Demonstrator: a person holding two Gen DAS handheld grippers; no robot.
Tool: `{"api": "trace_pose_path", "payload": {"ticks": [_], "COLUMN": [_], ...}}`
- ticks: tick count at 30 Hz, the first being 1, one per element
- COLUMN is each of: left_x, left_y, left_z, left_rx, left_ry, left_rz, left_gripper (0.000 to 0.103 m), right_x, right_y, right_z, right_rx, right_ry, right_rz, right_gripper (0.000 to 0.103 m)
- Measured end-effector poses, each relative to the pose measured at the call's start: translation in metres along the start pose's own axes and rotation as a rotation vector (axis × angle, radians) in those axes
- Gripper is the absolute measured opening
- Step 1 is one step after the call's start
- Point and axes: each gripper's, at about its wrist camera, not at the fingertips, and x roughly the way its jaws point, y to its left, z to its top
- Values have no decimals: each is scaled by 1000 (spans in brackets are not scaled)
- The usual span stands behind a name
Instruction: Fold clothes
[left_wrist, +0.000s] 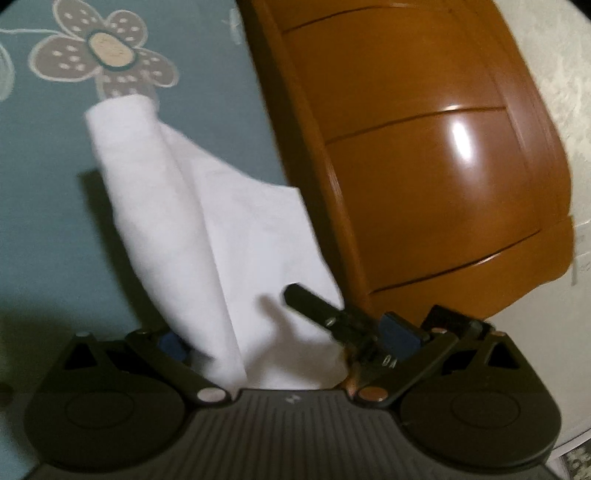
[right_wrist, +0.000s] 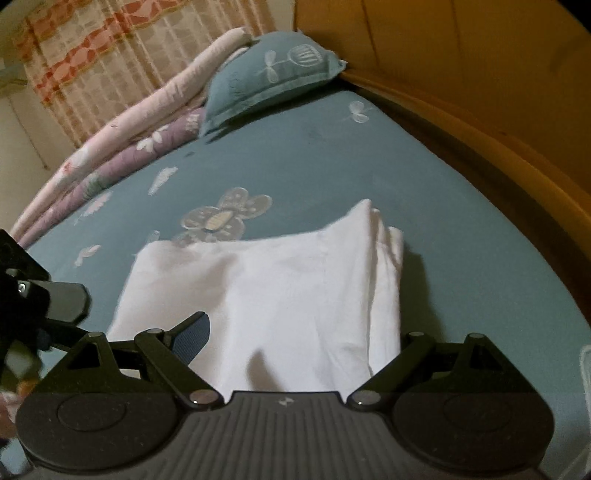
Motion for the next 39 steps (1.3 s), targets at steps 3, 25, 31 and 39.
{"api": "trace_pose_path", "payload": {"ticks": [3, 25, 31, 39], "left_x": [-7, -91, -100, -102], "left_y": [2, 5, 9, 12], "left_z": [-4, -70, -90, -97], "left_rx": [42, 385, 399, 426], "left_ry": [18, -20, -16, -21], "left_rz": [57, 387, 393, 458], "left_gripper": [101, 102, 102, 102], "right_x": [-5, 29, 44, 76], "right_y": [-1, 52, 53, 40], "right_z": [-7, -18, -8, 23], "right_rx": [-38, -139, -104, -52], "right_ry": [12, -15, -5, -52], "right_rz": [-160, -231, -227, -207], "right_gripper": [93, 95, 103, 103]}}
